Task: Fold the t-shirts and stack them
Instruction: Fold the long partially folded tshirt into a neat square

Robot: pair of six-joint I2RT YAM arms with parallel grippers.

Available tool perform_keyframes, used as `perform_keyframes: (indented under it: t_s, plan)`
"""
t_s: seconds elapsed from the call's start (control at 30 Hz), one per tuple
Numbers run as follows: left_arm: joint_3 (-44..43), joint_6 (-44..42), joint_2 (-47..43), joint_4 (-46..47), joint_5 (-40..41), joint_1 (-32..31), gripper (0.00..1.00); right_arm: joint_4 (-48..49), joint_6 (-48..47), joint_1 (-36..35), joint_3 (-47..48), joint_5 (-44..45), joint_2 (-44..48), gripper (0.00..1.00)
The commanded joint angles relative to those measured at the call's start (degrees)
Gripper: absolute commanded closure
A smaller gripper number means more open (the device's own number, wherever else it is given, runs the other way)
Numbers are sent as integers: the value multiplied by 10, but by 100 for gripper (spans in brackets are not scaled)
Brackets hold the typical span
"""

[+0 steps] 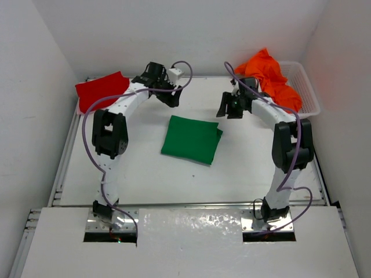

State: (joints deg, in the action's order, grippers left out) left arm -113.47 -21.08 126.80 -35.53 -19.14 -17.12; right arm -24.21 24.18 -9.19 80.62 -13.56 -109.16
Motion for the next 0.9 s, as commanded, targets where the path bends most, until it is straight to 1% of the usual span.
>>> perform_keyframes:
  t_s: [0.0, 0.03, 0.1, 0.17, 0.3, 0.37, 0.4, 0.43, 0.47, 0.5, 0.57, 0.6, 0.67, 0.7, 0.77, 0.8, 0.87]
  plan:
    - [25, 5, -13, -18, -121, 14, 31, 48, -17, 1, -3, -89, -28, 40]
    - [32, 8, -11, -16, -128, 14, 29, 63, -19, -7, -8, -97, -28, 32]
    - [55, 21, -8, 9, -120, 15, 29, 60, -37, -19, -6, -92, -36, 30]
    - [63, 22, 2, 18, -110, 14, 29, 56, -43, -28, 5, -83, -53, 30]
    - [50, 31, 32, -2, -100, 14, 38, 49, -39, -29, 24, -79, -89, 33]
    - [55, 30, 36, -9, -105, 13, 40, 50, -34, -29, 30, -88, -97, 36]
    - [61, 31, 35, -5, -109, 13, 43, 52, -32, -31, 28, -90, -99, 38]
    - [73, 32, 29, 1, -111, 12, 45, 57, -29, -33, 25, -90, -100, 41]
    - [78, 39, 27, 17, -112, 13, 48, 57, -27, -34, 25, -90, -100, 50]
    - [81, 42, 26, 23, -114, 11, 55, 61, -26, -34, 24, -89, -98, 56]
    - [82, 48, 28, 33, -121, 10, 61, 67, -23, -34, 16, -85, -94, 68]
    - [81, 51, 30, 34, -128, 7, 73, 67, -25, -34, 15, -85, -91, 77]
    - [84, 55, 32, 38, -133, 4, 87, 59, -34, -35, 12, -79, -82, 82]
    - [87, 57, 32, 40, -138, 3, 100, 57, -37, -34, 10, -71, -78, 87]
    - [99, 68, 20, 53, -141, 2, 100, 60, -40, -35, -6, -60, -57, 91]
    - [102, 68, 10, 57, -142, 2, 100, 67, -42, -36, -22, -53, -48, 95]
    - [101, 70, -3, 58, -135, 2, 100, 76, -44, -41, -38, -29, -16, 97]
